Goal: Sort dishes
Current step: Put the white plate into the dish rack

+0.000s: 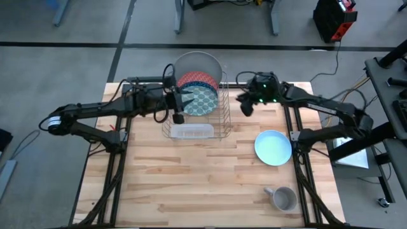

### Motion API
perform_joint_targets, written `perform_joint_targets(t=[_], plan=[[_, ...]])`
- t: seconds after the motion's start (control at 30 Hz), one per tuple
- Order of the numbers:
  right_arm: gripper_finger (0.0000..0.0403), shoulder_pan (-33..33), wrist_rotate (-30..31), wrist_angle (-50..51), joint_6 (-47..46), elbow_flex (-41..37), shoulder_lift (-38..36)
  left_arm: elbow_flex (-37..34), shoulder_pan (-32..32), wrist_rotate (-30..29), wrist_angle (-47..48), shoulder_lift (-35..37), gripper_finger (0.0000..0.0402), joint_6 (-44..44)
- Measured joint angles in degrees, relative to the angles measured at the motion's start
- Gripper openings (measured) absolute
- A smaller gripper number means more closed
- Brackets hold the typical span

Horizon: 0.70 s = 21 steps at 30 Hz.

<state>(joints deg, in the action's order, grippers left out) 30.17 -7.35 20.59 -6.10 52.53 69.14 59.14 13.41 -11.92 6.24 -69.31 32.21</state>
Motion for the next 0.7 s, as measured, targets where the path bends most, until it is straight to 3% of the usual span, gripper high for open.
perform_joint_targets(t=[0.17, 0.37, 0.7], plan=[[0.0061, -2.99, -0.02, 13.71, -8.7, -2.45, -3.26, 2.19, -0.1, 5.45, 2.1, -1.93, 0.0117, -1.65], [0.0043, -8.43, -0.01, 16.63, -18.86, -9.37, -3.95, 2.38, -1.17, 5.46, 2.73, -2.76, 0.0117, -5.2], [0.0005, -18.8, 2.38, 18.24, -33.65, -17.58, -3.84, 2.75, -8.31, 5.54, 4.31, -2.43, 0.0117, -9.79]])
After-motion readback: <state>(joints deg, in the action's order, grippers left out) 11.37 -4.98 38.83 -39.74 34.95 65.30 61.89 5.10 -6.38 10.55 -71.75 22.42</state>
